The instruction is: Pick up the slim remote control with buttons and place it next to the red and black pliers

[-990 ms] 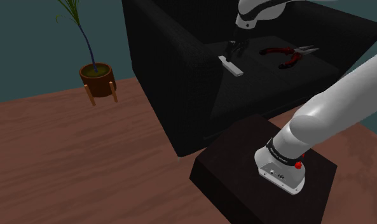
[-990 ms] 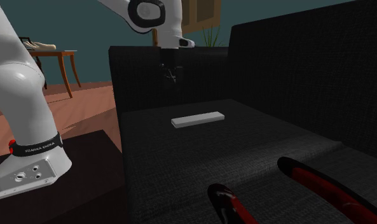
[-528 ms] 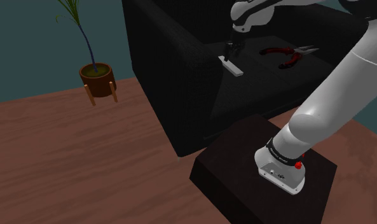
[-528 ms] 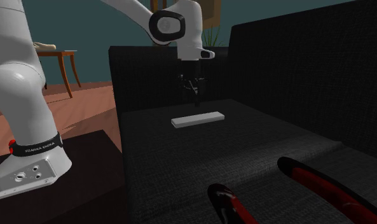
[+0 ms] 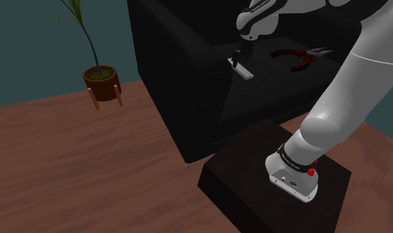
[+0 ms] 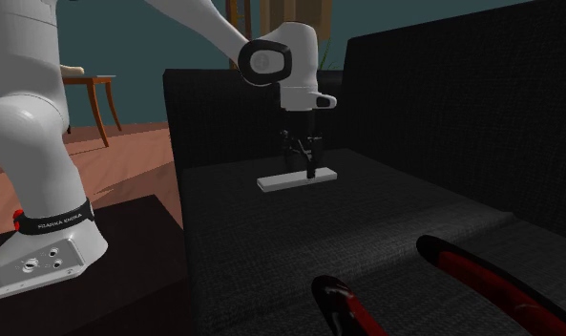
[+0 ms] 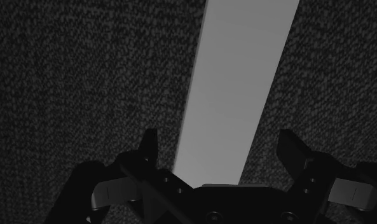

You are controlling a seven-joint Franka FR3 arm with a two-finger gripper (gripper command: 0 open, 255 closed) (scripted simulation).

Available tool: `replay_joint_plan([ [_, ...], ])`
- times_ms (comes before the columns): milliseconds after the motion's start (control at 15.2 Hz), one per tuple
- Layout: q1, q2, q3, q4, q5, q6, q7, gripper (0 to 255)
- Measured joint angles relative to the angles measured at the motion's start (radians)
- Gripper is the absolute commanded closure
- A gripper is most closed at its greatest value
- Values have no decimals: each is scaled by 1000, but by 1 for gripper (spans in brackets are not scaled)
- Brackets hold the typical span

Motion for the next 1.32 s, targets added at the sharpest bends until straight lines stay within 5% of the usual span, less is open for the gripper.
replay_joint_plan([
  [528, -2, 23, 3, -8, 11, 30, -5, 0],
  [594, -2, 23, 3, -8, 11, 30, -5, 255],
  [1320, -2, 19, 2, -6, 9, 25, -5, 255],
])
